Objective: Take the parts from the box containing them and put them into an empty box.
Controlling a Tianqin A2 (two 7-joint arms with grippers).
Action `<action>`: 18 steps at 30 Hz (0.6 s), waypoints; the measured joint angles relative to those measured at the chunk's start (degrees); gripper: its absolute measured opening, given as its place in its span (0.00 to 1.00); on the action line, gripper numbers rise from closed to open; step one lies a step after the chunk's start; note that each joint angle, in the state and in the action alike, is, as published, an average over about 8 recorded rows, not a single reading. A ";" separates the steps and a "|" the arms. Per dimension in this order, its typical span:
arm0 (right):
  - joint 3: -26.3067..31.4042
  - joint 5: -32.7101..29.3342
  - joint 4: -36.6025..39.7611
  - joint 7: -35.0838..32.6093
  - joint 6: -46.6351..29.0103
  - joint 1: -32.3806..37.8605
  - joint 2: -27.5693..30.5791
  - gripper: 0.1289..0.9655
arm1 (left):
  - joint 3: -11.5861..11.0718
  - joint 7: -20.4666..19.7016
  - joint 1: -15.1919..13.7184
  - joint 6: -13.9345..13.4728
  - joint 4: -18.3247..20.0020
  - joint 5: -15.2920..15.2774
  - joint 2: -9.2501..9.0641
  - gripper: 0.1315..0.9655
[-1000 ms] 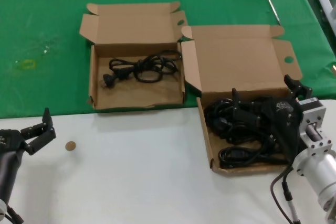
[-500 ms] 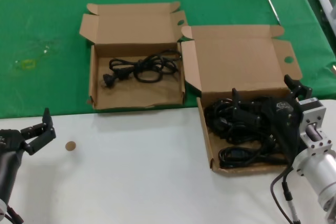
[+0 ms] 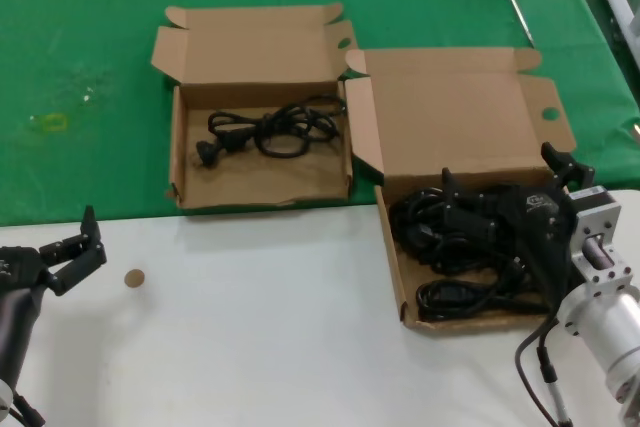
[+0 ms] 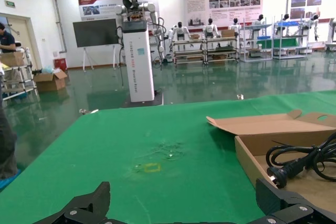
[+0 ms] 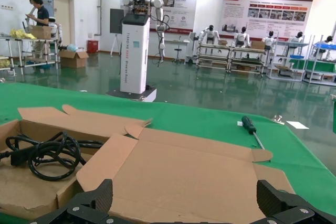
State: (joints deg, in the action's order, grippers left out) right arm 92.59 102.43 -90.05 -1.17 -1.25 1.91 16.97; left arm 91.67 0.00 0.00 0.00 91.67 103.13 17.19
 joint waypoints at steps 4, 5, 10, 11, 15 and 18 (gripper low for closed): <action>0.00 0.00 0.00 0.00 0.00 0.00 0.00 1.00 | 0.00 0.00 0.00 0.00 0.00 0.00 0.00 1.00; 0.00 0.00 0.00 0.00 0.00 0.00 0.00 1.00 | 0.00 0.00 0.00 0.00 0.00 0.00 0.00 1.00; 0.00 0.00 0.00 0.00 0.00 0.00 0.00 1.00 | 0.00 0.00 0.00 0.00 0.00 0.00 0.00 1.00; 0.00 0.00 0.00 0.00 0.00 0.00 0.00 1.00 | 0.00 0.00 0.00 0.00 0.00 0.00 0.00 1.00; 0.00 0.00 0.00 0.00 0.00 0.00 0.00 1.00 | 0.00 0.00 0.00 0.00 0.00 0.00 0.00 1.00; 0.00 0.00 0.00 0.00 0.00 0.00 0.00 1.00 | 0.00 0.00 0.00 0.00 0.00 0.00 0.00 1.00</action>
State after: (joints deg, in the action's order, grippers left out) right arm 92.59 102.43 -90.05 -1.17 -1.25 1.91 16.97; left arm 91.67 0.00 0.00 0.00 91.67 103.13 17.19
